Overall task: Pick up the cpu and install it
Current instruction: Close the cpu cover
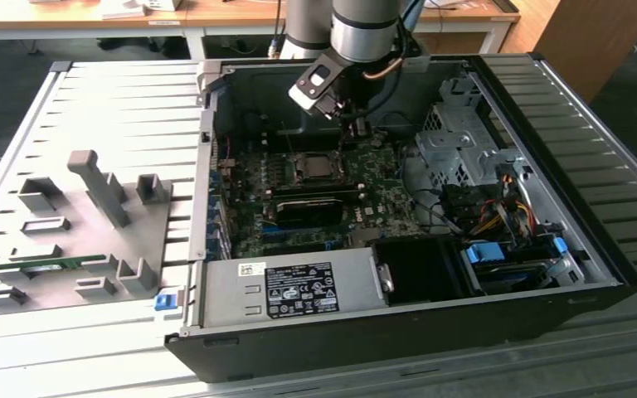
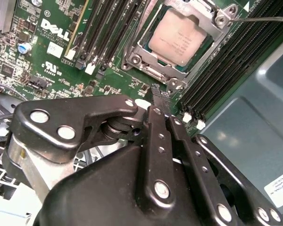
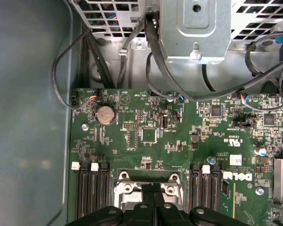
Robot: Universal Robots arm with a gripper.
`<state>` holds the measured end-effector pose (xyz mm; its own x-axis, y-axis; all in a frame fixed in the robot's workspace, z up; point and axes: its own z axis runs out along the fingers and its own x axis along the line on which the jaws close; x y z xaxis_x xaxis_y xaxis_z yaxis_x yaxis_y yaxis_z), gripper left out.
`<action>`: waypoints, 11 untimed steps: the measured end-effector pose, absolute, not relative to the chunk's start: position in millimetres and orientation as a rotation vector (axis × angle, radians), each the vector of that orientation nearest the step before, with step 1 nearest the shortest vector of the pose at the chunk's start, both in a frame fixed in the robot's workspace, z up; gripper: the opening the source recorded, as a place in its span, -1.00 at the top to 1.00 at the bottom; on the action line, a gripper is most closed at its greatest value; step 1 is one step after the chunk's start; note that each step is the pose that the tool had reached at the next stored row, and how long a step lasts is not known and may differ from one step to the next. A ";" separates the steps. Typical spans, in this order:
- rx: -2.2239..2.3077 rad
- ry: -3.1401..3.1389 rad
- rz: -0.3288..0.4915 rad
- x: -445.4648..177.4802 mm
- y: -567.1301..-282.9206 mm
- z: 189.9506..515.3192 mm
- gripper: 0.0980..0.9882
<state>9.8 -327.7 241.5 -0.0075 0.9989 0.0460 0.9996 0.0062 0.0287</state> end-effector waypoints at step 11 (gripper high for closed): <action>-2.204 -2.219 -0.083 -5.8 -327.8 238.7 0.98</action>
